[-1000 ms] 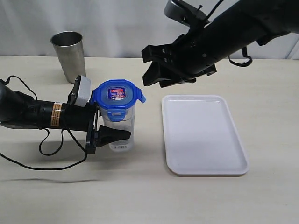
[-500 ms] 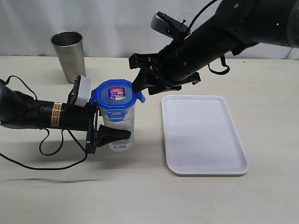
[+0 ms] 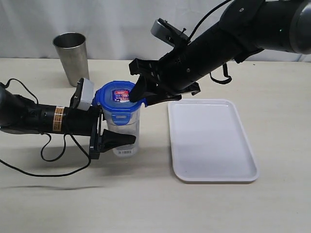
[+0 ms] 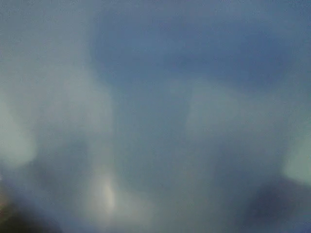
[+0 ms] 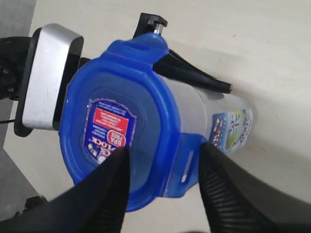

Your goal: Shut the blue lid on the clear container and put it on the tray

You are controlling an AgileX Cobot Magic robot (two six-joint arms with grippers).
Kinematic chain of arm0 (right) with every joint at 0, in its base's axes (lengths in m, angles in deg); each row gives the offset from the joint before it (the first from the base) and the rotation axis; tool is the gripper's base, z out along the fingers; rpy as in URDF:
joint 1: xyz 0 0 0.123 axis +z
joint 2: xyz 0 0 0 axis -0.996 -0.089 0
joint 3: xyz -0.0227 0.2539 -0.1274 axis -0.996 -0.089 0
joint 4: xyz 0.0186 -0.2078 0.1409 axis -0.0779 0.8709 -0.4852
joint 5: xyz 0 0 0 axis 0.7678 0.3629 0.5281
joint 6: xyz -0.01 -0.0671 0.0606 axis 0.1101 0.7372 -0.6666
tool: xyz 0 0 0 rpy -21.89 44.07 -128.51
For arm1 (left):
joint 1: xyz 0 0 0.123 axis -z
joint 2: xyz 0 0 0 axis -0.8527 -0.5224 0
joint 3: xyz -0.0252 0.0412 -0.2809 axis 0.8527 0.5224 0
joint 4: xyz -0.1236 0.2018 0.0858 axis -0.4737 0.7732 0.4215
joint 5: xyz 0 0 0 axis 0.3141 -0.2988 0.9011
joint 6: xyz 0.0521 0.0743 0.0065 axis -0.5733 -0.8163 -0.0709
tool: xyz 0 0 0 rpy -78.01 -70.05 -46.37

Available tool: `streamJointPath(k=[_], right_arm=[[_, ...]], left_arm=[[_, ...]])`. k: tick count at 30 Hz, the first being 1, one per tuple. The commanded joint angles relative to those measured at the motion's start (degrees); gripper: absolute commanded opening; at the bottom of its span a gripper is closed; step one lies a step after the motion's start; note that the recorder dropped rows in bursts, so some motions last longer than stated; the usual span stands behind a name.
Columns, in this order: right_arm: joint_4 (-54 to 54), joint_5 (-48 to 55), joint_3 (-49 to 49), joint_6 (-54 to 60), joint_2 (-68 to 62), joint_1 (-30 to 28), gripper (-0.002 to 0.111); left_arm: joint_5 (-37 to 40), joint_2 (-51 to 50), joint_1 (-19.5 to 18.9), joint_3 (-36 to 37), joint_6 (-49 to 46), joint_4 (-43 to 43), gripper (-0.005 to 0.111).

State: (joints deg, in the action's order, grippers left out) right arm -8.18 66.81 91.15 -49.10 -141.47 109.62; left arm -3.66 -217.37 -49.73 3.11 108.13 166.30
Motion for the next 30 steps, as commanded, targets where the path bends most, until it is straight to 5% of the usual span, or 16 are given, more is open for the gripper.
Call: streamJointPath(k=[1, 10, 16, 23, 30], right_arm=[[-0.5, 1.7, 0.1, 0.7, -2.0, 0.1, 0.043], [-0.9, 1.8, 0.1, 3.1, -4.1, 1.3, 0.025], [-0.4, 1.8, 0.1, 3.1, -4.1, 1.8, 0.025], [3.5, 1.2, 0.2, 3.2, -3.8, 1.8, 0.049], [7.9, 0.9, 2.3, 0.2, -1.4, 0.6, 0.051]], left_arm=[[0.8, 0.1, 0.2, 0.5, -0.3, -0.9, 0.000], [0.8, 0.1, 1.2, 0.5, -0.4, -1.0, 0.000], [0.8, 0.1, 1.2, 0.5, -0.4, -1.0, 0.000], [0.8, 0.1, 1.2, 0.5, -0.4, -1.0, 0.000], [0.8, 0.1, 1.2, 0.5, -0.4, -1.0, 0.000]])
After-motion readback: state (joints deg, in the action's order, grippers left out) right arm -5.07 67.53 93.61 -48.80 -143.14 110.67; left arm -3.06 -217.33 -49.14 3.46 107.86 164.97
